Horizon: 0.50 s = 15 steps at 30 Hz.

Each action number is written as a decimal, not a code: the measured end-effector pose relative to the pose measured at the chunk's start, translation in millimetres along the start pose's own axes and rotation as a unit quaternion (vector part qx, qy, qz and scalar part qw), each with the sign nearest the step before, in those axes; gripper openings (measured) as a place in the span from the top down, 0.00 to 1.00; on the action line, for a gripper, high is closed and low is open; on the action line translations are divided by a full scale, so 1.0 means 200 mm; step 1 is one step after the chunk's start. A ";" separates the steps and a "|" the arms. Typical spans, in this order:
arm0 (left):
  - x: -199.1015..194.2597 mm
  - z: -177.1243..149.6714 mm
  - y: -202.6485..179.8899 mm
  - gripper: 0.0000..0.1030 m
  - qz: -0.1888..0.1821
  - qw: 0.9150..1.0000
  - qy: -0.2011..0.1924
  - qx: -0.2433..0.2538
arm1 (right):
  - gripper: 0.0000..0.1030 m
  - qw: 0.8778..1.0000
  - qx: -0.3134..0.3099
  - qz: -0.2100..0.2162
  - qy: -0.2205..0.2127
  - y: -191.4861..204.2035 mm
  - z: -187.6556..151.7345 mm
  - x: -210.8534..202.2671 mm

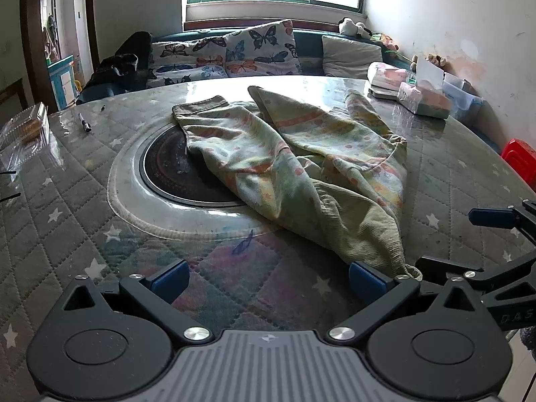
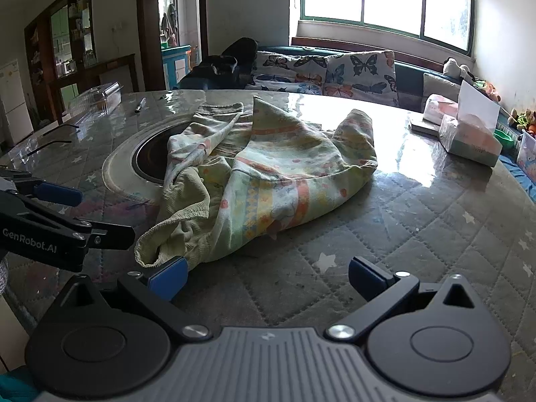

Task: Fold clothes
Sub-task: 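Move both grippers toward the crumpled striped shirt on the table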

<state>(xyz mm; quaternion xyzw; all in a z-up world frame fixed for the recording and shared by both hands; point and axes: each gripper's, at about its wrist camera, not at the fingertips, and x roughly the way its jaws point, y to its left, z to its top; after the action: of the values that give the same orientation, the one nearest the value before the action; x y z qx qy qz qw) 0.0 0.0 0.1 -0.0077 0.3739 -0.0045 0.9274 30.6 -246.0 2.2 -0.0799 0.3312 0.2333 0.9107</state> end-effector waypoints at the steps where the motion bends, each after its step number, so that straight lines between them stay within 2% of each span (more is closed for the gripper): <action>1: 0.00 0.00 0.00 0.00 0.000 1.000 0.001 0.000 | 0.00 1.000 0.000 -0.001 0.000 0.00 0.00 0.00; 15: 0.03 0.06 0.03 0.00 0.009 1.000 0.012 -0.008 | 0.00 1.000 -0.003 -0.004 0.002 -0.03 0.04 0.03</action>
<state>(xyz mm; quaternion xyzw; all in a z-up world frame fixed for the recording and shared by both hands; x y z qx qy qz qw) 13.7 5.4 4.3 -0.0114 0.3852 0.0070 0.9227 42.0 -247.2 5.7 -0.0846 0.3322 0.2306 0.9107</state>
